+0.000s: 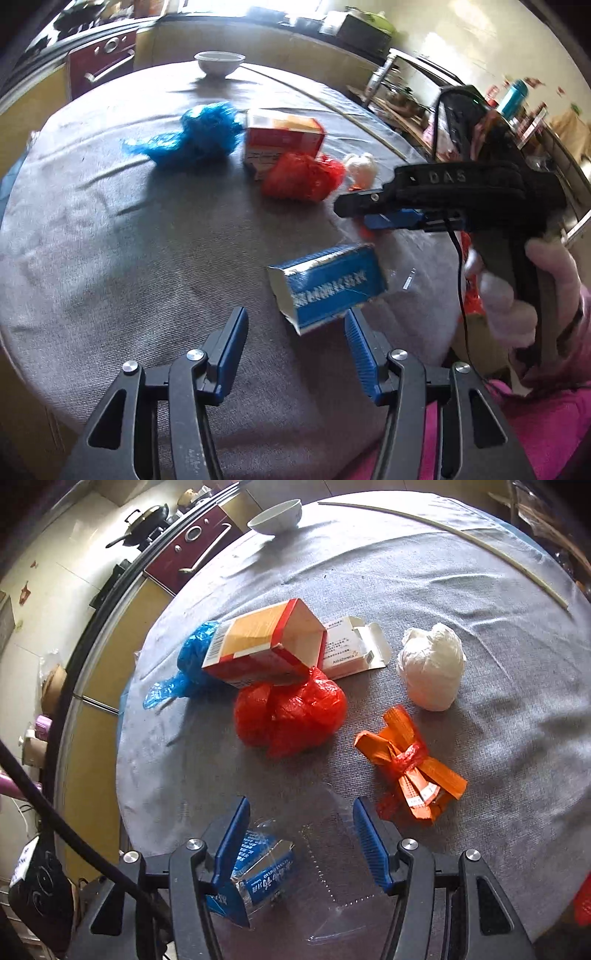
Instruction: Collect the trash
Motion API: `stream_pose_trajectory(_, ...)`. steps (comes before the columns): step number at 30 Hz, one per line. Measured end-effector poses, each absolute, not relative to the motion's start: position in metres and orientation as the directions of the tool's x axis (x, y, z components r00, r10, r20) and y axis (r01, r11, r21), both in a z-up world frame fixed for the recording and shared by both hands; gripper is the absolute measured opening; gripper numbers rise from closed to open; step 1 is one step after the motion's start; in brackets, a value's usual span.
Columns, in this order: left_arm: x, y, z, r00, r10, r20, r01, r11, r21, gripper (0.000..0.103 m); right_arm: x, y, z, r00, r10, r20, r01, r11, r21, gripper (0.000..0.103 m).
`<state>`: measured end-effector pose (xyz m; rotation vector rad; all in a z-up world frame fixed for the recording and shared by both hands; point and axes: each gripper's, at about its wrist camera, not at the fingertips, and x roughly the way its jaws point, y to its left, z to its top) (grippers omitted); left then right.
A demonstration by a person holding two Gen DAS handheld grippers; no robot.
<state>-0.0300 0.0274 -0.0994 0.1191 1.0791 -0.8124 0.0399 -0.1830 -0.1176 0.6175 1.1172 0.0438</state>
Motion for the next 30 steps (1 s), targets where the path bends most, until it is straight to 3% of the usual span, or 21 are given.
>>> stream_pose_trajectory(2, -0.034, 0.027, -0.097, 0.238, -0.524, -0.818, 0.657, 0.707, -0.262, 0.068, 0.032, -0.187, -0.115, 0.469, 0.350, -0.811, 0.246, 0.830, 0.500, 0.062)
stream_pose_trajectory(9, -0.033, 0.036, -0.089, 0.283, -0.531, -0.799, 0.687, 0.693, -0.218, 0.071, -0.011, -0.196, -0.108, 0.491, 0.393, -0.778, 0.125, 0.851, 0.510, 0.062)
stream_pose_trajectory(15, -0.033, 0.031, -0.087, 0.301, -0.492, -0.817, 0.765, 0.636, -0.101, 0.071, -0.035, -0.191, -0.106, 0.499, 0.397, -0.770, 0.093, 0.859, 0.503, 0.063)
stream_pose_trajectory(19, -0.036, 0.034, -0.092, 0.304, -0.454, -0.838, 0.787, 0.616, -0.048, 0.071, -0.033, -0.173, -0.108, 0.466, 0.399, -0.790, 0.064, 0.875, 0.480, 0.064)
stream_pose_trajectory(30, -0.035, 0.039, -0.097, 0.308, -0.449, -0.839, 0.773, 0.632, -0.054, 0.071, -0.018, -0.138, -0.126, 0.389, 0.255, -0.885, 0.028, 0.957, 0.288, 0.070)
